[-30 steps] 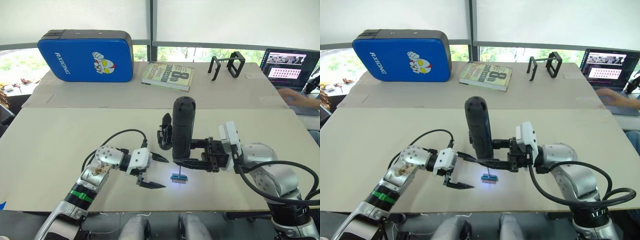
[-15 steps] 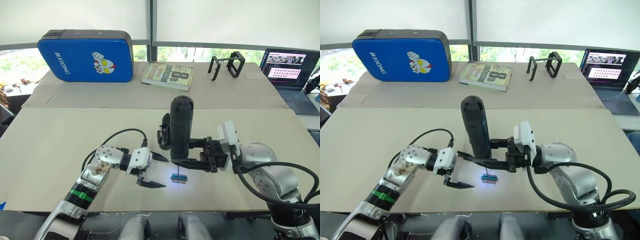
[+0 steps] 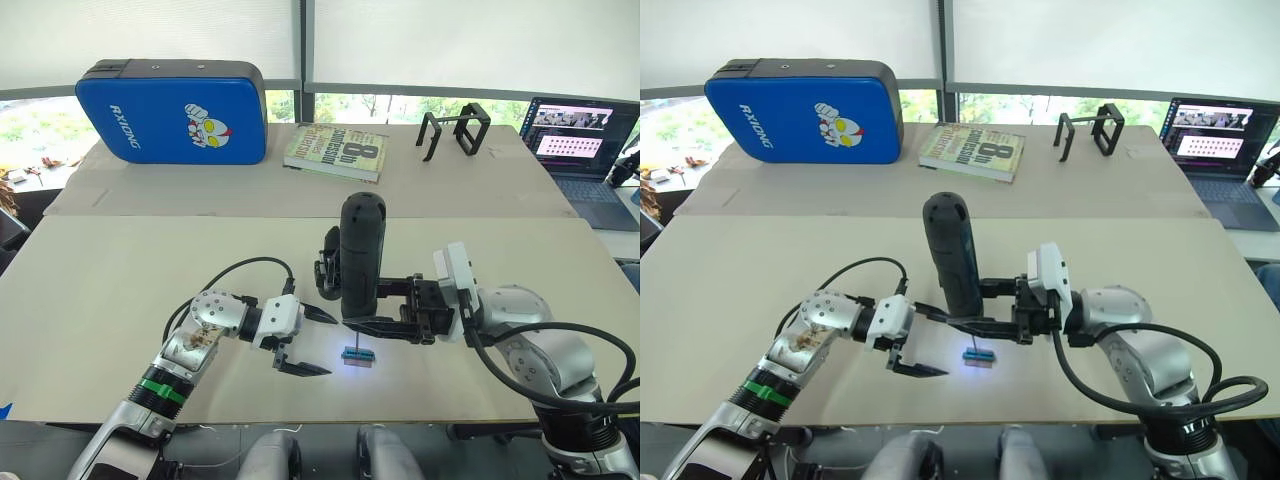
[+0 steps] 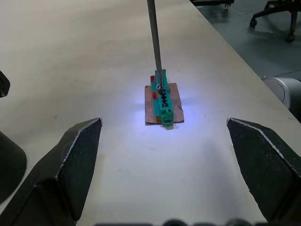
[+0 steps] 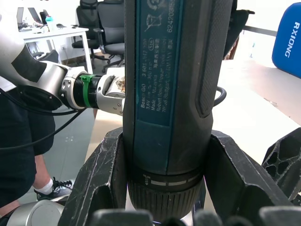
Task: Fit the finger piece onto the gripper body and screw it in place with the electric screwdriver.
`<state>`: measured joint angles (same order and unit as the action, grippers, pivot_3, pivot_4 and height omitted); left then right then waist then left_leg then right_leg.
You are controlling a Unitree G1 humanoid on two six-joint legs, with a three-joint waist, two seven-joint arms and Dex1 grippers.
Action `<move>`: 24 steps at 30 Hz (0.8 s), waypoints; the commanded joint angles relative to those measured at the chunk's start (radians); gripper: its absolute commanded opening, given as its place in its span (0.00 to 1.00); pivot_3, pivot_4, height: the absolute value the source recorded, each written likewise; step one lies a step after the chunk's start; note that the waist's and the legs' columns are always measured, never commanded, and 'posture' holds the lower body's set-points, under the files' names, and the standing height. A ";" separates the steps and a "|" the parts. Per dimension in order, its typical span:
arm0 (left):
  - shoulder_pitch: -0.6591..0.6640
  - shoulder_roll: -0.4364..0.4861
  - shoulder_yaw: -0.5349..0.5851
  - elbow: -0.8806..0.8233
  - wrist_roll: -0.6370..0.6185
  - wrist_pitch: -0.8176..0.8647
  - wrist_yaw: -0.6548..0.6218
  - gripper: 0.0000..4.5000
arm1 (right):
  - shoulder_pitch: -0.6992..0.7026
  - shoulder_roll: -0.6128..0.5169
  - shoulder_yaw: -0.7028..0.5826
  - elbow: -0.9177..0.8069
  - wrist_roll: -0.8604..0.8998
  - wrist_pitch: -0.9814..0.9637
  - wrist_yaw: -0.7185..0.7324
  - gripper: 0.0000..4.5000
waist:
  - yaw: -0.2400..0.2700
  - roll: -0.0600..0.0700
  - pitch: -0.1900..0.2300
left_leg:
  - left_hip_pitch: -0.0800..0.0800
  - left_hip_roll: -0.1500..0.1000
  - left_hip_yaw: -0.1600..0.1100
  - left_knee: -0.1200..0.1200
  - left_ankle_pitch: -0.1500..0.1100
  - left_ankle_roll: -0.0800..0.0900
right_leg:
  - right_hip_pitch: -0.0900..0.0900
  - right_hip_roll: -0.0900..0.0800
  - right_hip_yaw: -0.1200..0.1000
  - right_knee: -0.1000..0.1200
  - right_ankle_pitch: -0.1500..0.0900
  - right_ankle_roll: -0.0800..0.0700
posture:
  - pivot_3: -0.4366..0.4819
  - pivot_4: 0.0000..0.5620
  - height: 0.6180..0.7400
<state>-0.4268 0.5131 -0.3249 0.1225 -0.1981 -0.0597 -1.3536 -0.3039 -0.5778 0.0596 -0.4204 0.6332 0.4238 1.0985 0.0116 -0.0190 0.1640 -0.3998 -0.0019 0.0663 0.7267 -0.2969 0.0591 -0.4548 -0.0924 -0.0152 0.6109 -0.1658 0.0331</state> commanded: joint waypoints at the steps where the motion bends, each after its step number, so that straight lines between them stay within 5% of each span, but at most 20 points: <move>1: -0.014 0.003 0.011 -0.018 -0.006 -0.012 0.000 1.00 | -0.010 -0.007 -0.025 -0.038 0.028 -0.013 0.002 0.42 | 0.000 0.000 0.000 | 0.000 0.000 0.000 0.000 0.000 0.000 | 0.000 0.000 0.000 0.000 0.000 0.000 | 0.48 0.27 1.00; 24: -0.016 0.000 0.011 -0.005 -0.001 -0.024 0.003 1.00 | 0.001 -0.009 -0.027 0.010 0.015 -0.043 0.032 0.42 | 0.000 0.000 0.000 | 0.000 0.000 0.000 0.000 0.000 0.000 | 0.000 0.000 0.000 0.000 0.000 0.000 | 0.48 0.27 1.00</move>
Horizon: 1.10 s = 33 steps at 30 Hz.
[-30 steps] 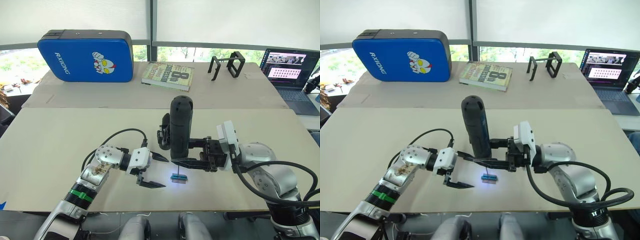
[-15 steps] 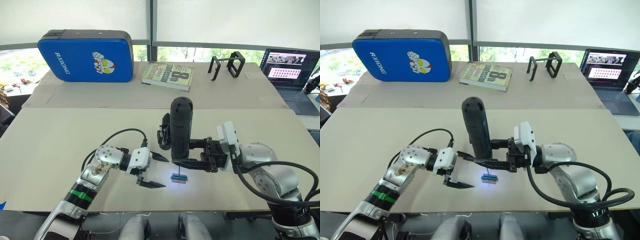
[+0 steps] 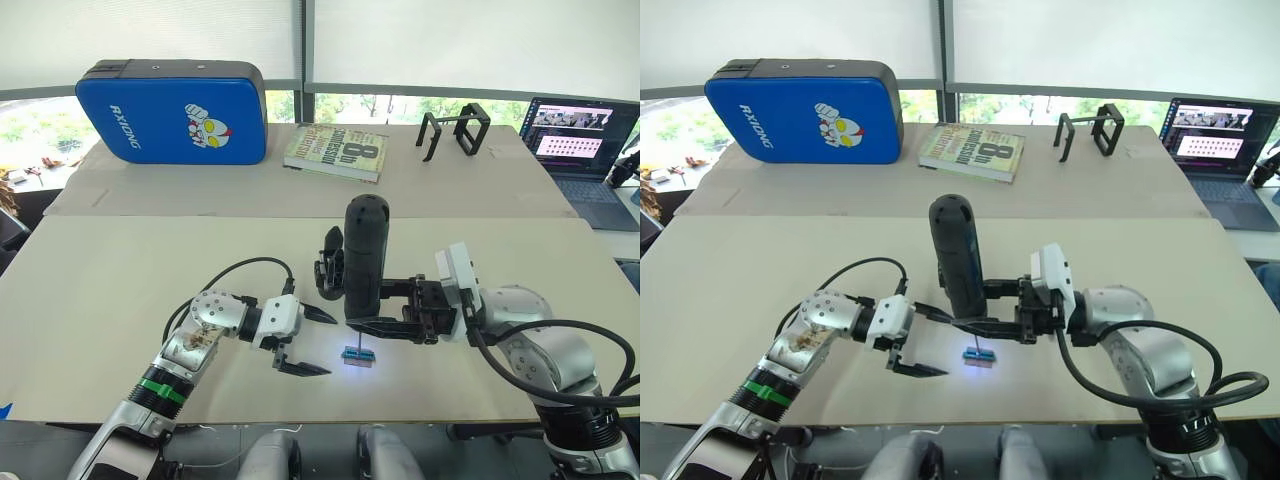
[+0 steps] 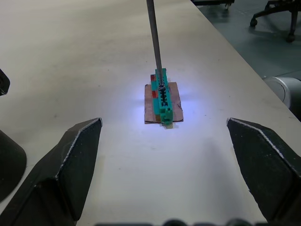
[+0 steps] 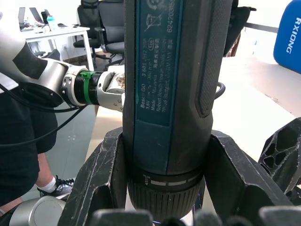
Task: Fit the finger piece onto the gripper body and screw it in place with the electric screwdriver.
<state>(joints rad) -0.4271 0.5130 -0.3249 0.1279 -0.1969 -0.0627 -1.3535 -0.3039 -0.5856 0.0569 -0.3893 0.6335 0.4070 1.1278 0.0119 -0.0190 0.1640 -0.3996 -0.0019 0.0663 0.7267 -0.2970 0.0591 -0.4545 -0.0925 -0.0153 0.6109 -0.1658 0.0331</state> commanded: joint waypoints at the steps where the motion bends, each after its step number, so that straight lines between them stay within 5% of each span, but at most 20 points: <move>1: -0.016 0.001 0.012 -0.010 -0.003 -0.021 0.003 1.00 | 0.003 0.000 -0.021 -0.026 0.015 -0.025 0.001 0.42 | 0.000 0.000 0.000 | 0.000 0.000 0.000 0.000 0.000 0.000 | 0.000 0.000 0.000 0.000 0.000 0.000 | 0.48 0.27 1.00; 27: -0.016 0.004 0.014 -0.013 -0.002 -0.020 0.014 1.00 | 0.064 -0.038 -0.032 -0.106 0.036 -0.025 -0.013 0.42 | 0.000 0.000 0.000 | 0.000 0.000 0.000 0.000 0.000 0.000 | 0.000 0.000 0.000 0.000 0.000 0.000 | 0.48 0.27 1.00; 33: -0.011 0.006 0.013 -0.016 -0.001 -0.021 0.015 1.00 | -0.032 -0.016 -0.016 -0.070 0.081 0.039 -0.024 0.42 | -0.003 0.000 0.000 | 0.000 0.000 0.000 0.000 0.000 0.000 | 0.000 0.000 0.000 0.000 0.000 0.000 | 0.48 0.27 1.00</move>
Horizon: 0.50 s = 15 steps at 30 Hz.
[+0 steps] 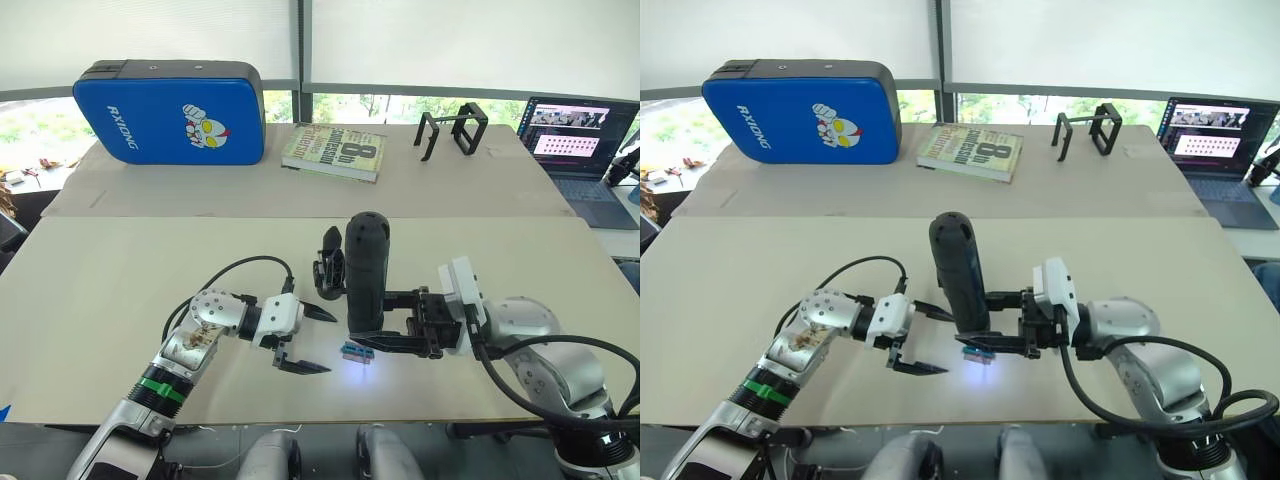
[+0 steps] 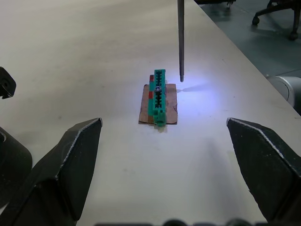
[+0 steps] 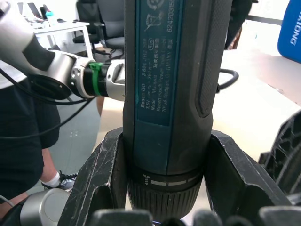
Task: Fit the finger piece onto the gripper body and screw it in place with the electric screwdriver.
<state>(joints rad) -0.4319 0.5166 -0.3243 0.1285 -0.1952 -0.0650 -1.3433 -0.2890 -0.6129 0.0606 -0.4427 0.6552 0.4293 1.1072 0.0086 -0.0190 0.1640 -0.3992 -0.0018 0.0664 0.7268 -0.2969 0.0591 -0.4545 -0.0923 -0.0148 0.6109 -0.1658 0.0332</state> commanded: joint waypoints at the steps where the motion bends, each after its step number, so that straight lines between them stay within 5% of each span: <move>1: -0.006 0.002 0.012 -0.016 -0.003 -0.019 0.006 1.00 | -0.052 0.013 -0.019 -0.014 0.061 0.023 -0.002 0.42 | 0.001 0.000 0.000 | 0.000 0.000 0.000 0.000 0.000 0.000 | 0.000 0.000 0.000 0.000 0.000 0.000 | 0.48 0.27 1.00; 15: -0.005 -0.001 0.010 -0.009 -0.005 -0.024 -0.001 1.00 | -0.059 0.031 -0.017 0.016 -0.005 -0.021 -0.013 0.42 | 0.003 0.000 0.000 | -0.001 0.000 0.000 0.001 0.000 0.001 | 0.000 0.000 0.000 0.000 0.001 0.001 | 0.48 0.27 1.00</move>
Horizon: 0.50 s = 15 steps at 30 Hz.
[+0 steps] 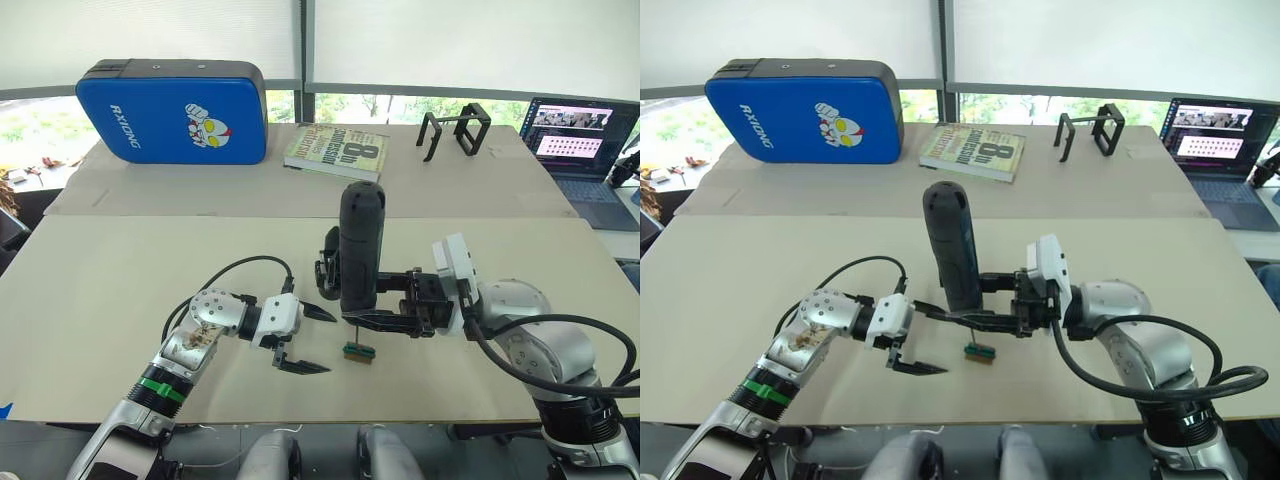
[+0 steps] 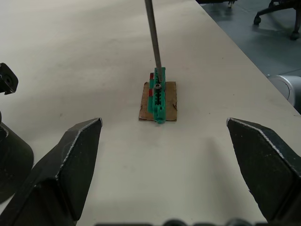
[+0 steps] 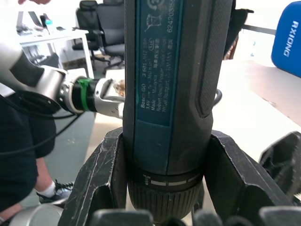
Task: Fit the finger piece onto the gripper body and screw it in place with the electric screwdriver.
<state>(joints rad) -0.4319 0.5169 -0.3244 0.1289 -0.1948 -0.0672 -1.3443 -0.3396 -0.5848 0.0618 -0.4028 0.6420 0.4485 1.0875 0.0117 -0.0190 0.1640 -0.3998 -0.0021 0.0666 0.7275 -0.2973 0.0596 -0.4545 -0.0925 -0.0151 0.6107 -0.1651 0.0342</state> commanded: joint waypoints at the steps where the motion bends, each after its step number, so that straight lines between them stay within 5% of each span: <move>1: -0.004 -0.001 0.010 -0.010 -0.006 -0.022 0.000 1.00 | -0.008 0.003 -0.019 -0.022 0.006 -0.042 0.008 0.42 | 0.000 0.000 0.000 | 0.000 0.000 0.000 0.000 0.000 0.000 | 0.000 0.000 0.000 0.000 0.000 0.000 | 0.48 0.27 1.00; 15: -0.004 0.001 0.013 -0.028 -0.018 0.004 -0.002 1.00 | -0.006 0.006 -0.018 -0.014 0.003 -0.035 0.012 0.42 | 0.000 0.000 0.000 | 0.000 0.000 0.000 0.000 0.000 0.000 | 0.000 0.000 0.000 0.000 0.000 0.000 | 0.48 0.27 1.00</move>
<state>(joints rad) -0.4318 0.5169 -0.3244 0.1287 -0.1968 -0.0615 -1.3455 -0.3391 -0.5821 0.0622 -0.3962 0.6307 0.4439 1.0954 0.0118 -0.0190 0.1640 -0.3999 -0.0022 0.0666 0.7275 -0.2973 0.0596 -0.4544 -0.0927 -0.0150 0.6107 -0.1651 0.0343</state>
